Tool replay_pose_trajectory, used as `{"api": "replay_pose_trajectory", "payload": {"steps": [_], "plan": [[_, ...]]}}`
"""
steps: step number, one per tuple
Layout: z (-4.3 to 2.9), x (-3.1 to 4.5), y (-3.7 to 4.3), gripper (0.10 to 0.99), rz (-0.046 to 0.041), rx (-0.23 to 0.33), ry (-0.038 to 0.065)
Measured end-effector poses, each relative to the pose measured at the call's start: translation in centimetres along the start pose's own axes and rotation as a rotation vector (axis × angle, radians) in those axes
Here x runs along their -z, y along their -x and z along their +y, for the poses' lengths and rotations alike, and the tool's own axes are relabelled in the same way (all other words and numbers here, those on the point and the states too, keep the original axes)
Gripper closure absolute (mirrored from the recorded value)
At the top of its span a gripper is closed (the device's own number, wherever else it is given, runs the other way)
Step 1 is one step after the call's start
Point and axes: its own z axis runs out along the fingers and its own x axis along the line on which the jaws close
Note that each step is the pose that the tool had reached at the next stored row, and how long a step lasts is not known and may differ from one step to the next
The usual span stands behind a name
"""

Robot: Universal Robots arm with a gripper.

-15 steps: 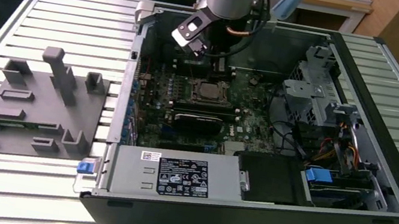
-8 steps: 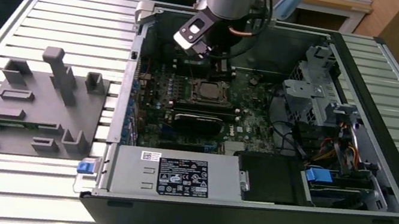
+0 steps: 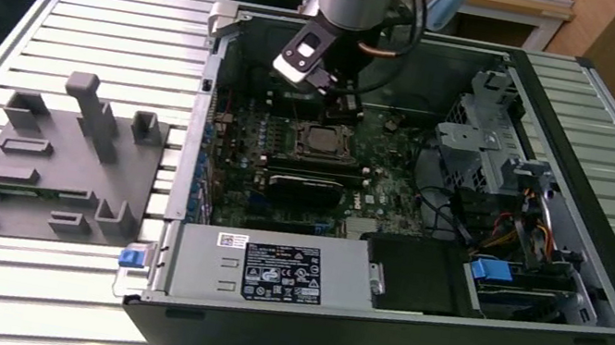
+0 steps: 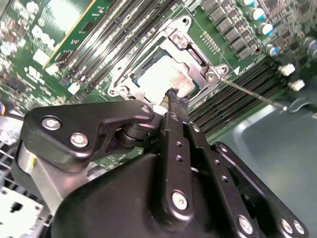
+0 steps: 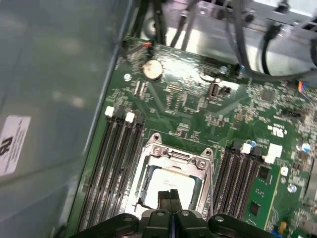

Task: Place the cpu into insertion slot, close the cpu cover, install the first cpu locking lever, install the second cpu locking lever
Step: 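Install the first cpu locking lever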

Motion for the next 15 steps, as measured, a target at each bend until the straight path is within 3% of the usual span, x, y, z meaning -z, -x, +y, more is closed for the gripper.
{"api": "replay_pose_trajectory", "payload": {"steps": [4, 9, 15], "plan": [[0.0, 0.1, 0.0, 0.98, 0.0031, 0.055, -0.001], [0.09, 1.47, -0.02, 0.98, 0.0038, 0.062, -0.002], [0.09, 1.5, -0.02, 0.98, 0.0093, 0.15, -0.004]]}}
